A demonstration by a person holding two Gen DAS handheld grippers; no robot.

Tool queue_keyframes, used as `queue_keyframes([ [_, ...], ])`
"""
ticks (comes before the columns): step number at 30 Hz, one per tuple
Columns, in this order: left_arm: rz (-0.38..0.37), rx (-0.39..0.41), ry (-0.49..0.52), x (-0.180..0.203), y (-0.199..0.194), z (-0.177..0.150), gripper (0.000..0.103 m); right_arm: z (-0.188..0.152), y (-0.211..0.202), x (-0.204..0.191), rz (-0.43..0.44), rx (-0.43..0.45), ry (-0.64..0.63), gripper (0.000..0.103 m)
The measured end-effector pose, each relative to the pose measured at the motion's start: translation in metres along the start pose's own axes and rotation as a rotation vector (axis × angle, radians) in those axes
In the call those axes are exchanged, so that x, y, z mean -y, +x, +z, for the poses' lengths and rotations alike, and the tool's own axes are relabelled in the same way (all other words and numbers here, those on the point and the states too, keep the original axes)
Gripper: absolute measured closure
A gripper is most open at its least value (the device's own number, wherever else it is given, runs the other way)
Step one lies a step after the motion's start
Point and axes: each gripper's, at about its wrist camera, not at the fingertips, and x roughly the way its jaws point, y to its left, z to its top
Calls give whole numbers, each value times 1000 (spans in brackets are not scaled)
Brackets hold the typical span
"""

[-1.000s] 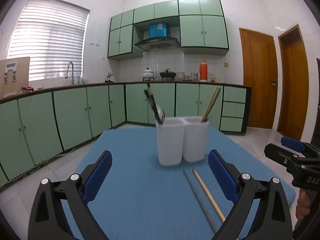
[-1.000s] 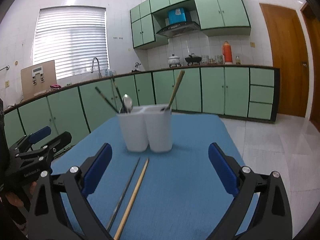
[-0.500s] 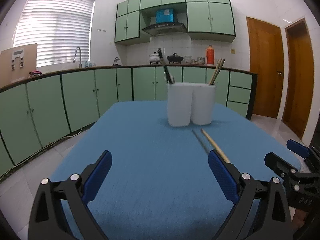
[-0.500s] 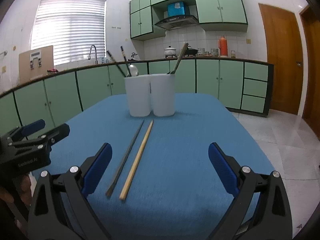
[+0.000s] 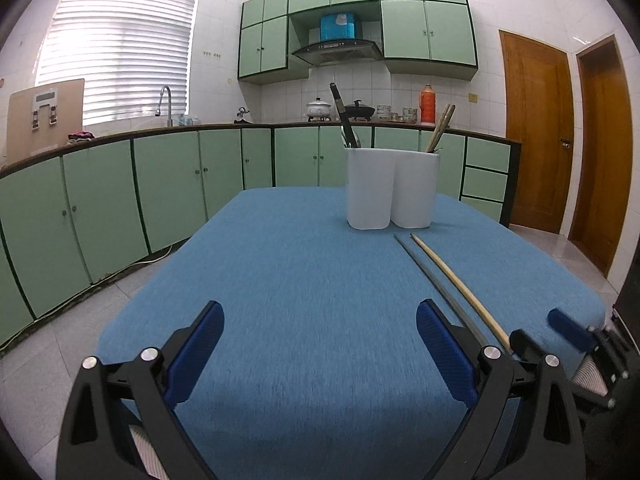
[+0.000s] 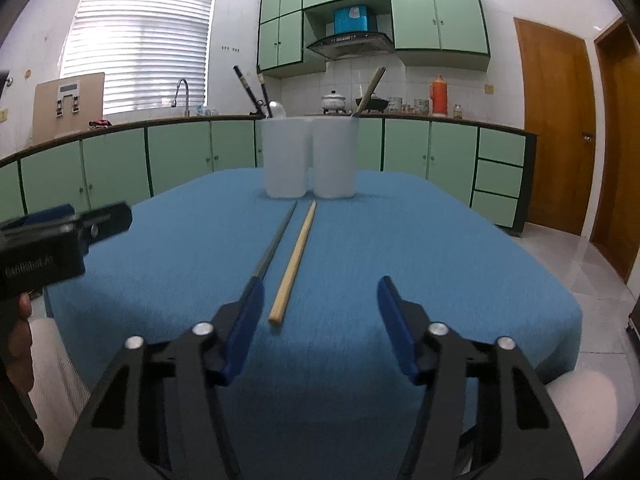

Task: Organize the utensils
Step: 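Close the right tool on the last wooden chopstick, then close the left tool on the grey metal chopstick while the right tool holds the wooden one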

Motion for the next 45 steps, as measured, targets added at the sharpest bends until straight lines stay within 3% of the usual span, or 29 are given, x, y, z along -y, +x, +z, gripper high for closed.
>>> queue_keyframes([
  [9, -7, -5, -6, 0, 0, -4, 8, -9, 2, -13, -6, 7, -42, 81],
  [19, -19, -16, -6, 2, 2, -8, 8, -9, 4, -18, -11, 17, -78, 96],
  [28, -39, -16, 0, 13, 2, -7, 8, -8, -2, -9, -66, 34, -60, 97],
  [38, -100, -39, 12, 50, 11, -12, 10, -9, -23, 39, -159, 74, 33, 97],
  [45, -134, -76, 22, 81, 21, -21, 32, -12, -29, 64, -158, 82, 69, 97],
])
